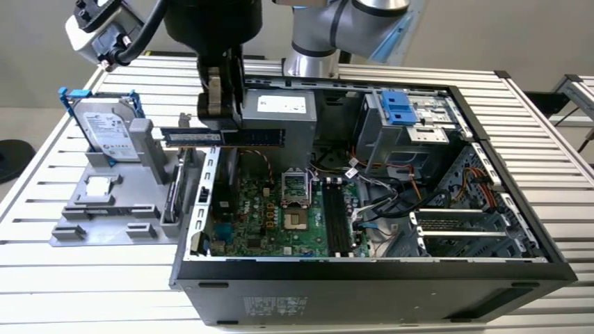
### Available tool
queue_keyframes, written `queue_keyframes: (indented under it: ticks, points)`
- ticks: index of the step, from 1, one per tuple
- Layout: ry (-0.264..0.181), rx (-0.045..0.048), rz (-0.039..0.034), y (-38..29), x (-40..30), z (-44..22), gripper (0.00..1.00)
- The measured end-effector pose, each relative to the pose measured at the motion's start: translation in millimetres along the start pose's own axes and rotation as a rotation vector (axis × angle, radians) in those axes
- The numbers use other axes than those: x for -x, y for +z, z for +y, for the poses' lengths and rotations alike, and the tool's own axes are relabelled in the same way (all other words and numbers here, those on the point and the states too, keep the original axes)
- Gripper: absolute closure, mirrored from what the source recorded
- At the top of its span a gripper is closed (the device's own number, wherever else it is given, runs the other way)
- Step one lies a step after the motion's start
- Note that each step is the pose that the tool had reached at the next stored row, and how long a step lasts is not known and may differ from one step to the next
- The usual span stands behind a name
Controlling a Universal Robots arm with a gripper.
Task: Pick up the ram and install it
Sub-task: 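Pick up the ram and move it above insertion slot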
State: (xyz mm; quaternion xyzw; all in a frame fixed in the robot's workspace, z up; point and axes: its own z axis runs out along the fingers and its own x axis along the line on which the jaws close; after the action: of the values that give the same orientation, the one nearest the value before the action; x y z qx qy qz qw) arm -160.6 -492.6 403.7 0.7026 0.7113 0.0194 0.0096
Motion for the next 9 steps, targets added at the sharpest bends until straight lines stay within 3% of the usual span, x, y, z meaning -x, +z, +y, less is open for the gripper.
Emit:
queue_keyframes:
  ticks: [9]
  points:
    - [0.0,0.0,0.0,0.4,0.1,9.1,1.0]
